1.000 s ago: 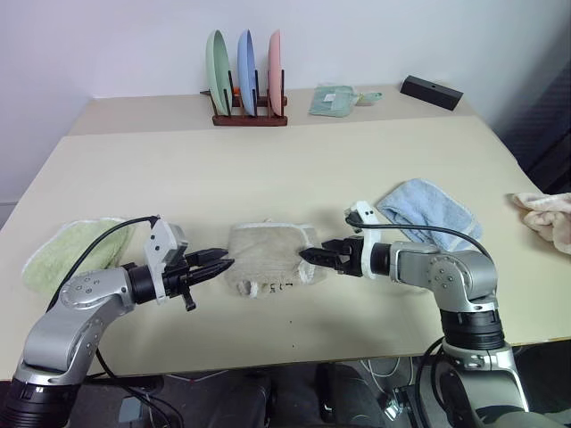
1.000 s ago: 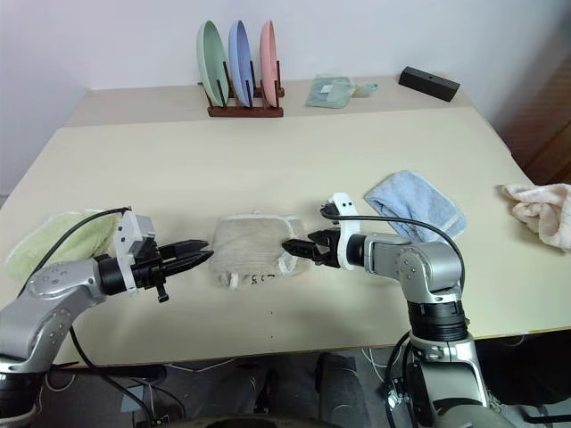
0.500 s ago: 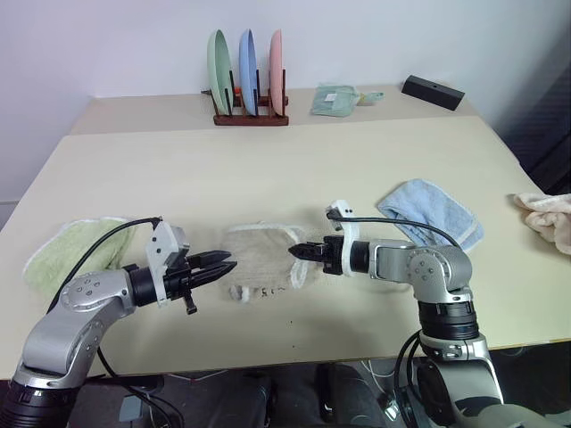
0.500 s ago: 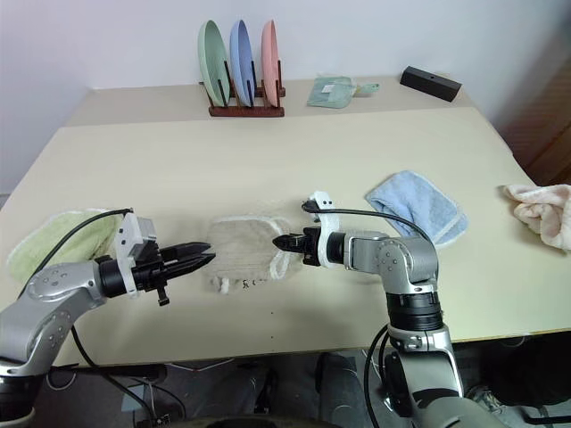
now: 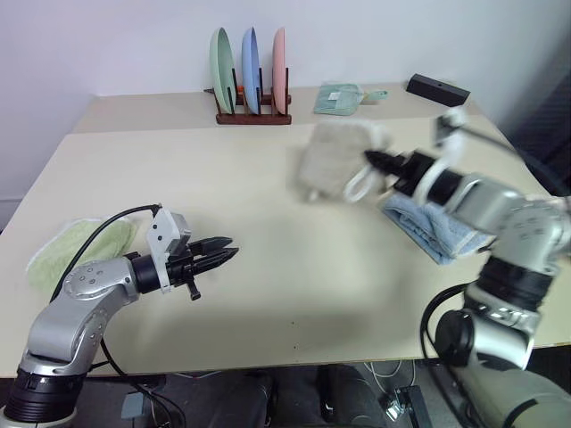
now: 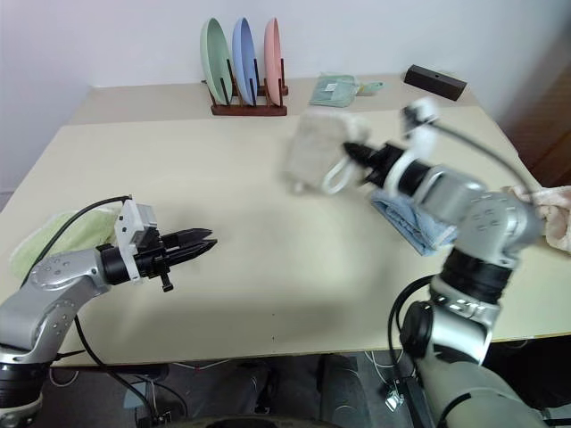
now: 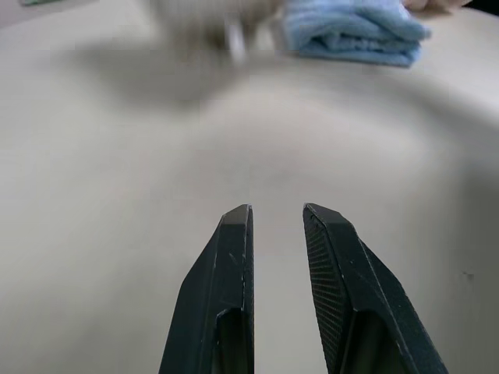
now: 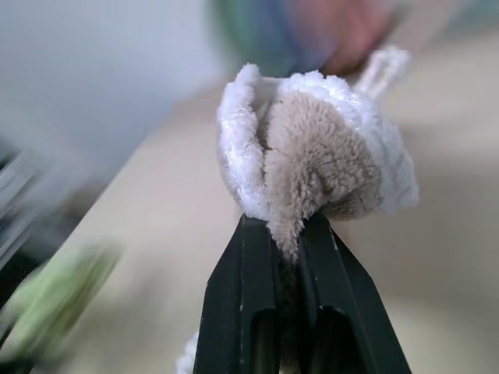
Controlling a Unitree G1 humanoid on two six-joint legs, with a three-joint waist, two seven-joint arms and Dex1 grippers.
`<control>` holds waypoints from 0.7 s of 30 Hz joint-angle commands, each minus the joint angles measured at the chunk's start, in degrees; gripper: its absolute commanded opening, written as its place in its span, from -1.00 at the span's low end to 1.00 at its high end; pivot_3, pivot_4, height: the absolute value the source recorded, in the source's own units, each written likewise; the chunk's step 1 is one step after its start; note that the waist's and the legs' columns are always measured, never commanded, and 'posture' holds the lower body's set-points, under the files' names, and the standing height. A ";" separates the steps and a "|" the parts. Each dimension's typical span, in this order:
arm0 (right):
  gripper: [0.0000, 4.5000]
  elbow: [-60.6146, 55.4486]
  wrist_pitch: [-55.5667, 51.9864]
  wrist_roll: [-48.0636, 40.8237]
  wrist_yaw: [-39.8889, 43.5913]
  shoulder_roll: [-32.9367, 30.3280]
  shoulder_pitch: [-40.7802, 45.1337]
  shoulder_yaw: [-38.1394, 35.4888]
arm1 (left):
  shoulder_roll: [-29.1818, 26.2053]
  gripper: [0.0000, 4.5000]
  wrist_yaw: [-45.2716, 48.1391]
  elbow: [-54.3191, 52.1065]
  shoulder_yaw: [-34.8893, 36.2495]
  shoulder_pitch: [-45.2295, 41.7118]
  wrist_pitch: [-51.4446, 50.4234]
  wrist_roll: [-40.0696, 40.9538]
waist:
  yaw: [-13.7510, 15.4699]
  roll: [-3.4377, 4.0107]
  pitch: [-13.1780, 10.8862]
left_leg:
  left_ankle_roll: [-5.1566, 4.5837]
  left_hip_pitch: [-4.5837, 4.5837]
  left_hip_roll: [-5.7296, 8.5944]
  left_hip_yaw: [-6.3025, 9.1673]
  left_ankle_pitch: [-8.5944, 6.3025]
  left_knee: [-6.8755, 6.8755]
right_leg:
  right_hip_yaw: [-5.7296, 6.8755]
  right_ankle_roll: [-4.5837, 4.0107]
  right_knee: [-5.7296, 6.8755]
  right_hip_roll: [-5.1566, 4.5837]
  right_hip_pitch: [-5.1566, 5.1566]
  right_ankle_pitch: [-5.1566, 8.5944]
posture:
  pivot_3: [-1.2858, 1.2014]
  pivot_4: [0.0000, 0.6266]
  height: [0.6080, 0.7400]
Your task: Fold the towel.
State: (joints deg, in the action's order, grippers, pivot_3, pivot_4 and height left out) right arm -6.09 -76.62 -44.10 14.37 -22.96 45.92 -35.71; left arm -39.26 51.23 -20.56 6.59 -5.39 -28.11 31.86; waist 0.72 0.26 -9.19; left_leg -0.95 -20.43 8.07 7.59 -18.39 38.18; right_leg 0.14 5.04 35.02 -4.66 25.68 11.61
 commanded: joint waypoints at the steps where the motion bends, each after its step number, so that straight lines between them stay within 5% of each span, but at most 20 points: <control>1: -0.99 2.78 0.45 0.13 -5.09 -3.81 0.94 -8.03 | 1.42 -0.56 0.84 1.33 -2.16 -2.35 1.98 -0.80 | 0.03 0.00 0.00 | 0.01 -0.02 0.00 -0.01 0.01 -0.03 | 0.00 0.00 0.00 0.00 0.03 0.00 | 0.03 -0.52 0.95; 9: -0.99 2.76 -7.89 -0.99 -10.54 -4.50 -10.43 -22.37 | 3.38 -0.56 1.43 4.00 -4.39 -6.18 2.34 -1.67 | 0.02 0.02 0.00 | 0.00 -0.05 -0.05 -0.14 0.02 -0.03 | -0.10 0.00 0.03 -0.02 0.07 0.00 | 0.03 -0.52 0.95; 21: -0.99 2.06 -5.22 0.80 -11.80 -3.14 -19.28 -23.48 | 4.52 -0.56 1.72 5.19 -5.94 -6.25 3.20 -2.90 | 0.04 0.06 0.02 | -0.01 0.01 -0.05 -0.23 0.02 -0.02 | -0.17 0.00 0.09 -0.01 0.04 0.00 | 0.03 -0.52 0.95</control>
State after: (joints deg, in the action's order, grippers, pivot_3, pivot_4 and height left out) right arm -2.02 -82.96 -42.45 2.14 -25.91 26.73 -59.11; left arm -34.71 52.59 -14.67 0.65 -11.18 -25.91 29.16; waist 0.76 0.33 -9.17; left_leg -0.95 -20.42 8.02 7.36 -18.37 38.16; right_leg -0.03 5.04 35.10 -4.68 25.72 11.61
